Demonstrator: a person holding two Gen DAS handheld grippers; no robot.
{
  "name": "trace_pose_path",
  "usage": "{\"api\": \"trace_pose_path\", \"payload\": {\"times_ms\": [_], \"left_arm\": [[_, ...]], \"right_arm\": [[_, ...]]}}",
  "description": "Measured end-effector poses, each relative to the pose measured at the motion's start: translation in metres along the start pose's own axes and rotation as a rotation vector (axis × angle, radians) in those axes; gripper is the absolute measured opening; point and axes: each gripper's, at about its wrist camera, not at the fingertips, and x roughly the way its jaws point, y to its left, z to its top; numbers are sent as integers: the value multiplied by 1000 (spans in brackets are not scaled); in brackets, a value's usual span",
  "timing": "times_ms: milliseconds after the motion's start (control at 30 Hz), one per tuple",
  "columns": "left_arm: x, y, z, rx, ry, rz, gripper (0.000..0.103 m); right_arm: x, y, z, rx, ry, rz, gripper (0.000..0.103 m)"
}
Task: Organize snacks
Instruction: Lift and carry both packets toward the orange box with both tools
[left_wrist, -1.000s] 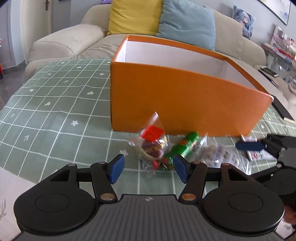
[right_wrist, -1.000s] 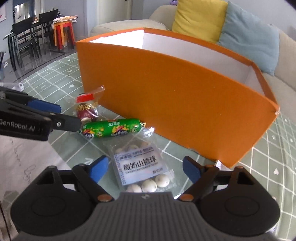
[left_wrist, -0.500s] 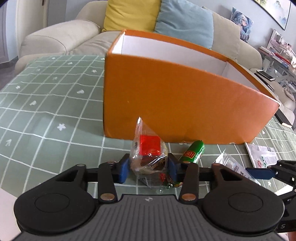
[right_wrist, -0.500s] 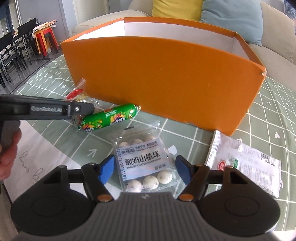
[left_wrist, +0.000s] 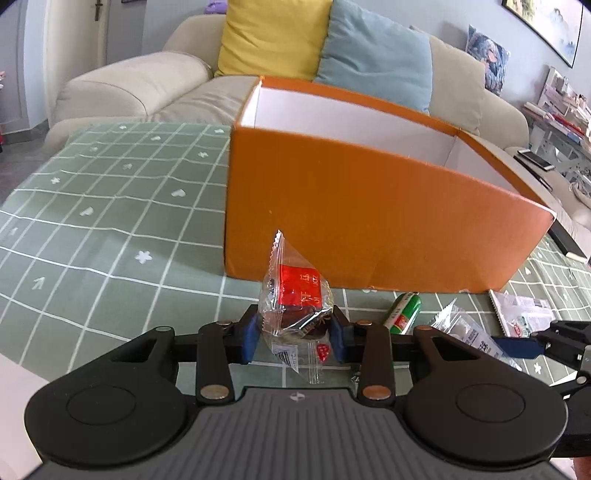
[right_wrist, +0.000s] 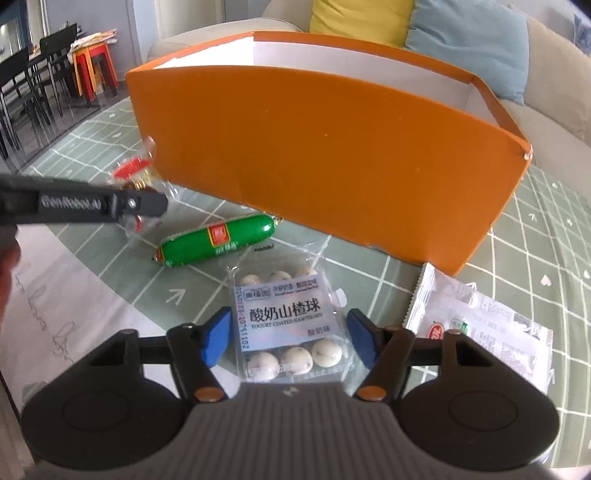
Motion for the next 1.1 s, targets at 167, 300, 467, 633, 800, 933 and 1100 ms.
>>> {"api": "trace_pose_path", "payload": {"times_ms": [167, 300, 467, 633, 800, 933, 1100], "left_arm": [[-7, -6, 0, 15, 3, 16, 42], [-13, -11, -1, 28, 9, 31, 42], [-25, -22, -1, 68, -2, 48, 42], [-39, -34, 2, 84, -21, 54, 42], [-53, -42, 11, 96, -52, 56, 42], [-60, -50, 20, 107, -68, 60, 42], [-65, -59, 34, 123, -91, 60, 42]], "right_arm": [[-3, 0, -2, 17, 3, -3, 60], [-8, -1, -5, 25, 5, -3, 58], [-17, -3, -5, 38, -15, 2, 58], [-34, -7, -6, 42, -50, 10, 57], [-53, -8, 0, 47, -89, 20, 57], [-71, -8, 5, 46, -125, 30, 57], [-90, -11, 16, 49, -168, 29, 57]]}}
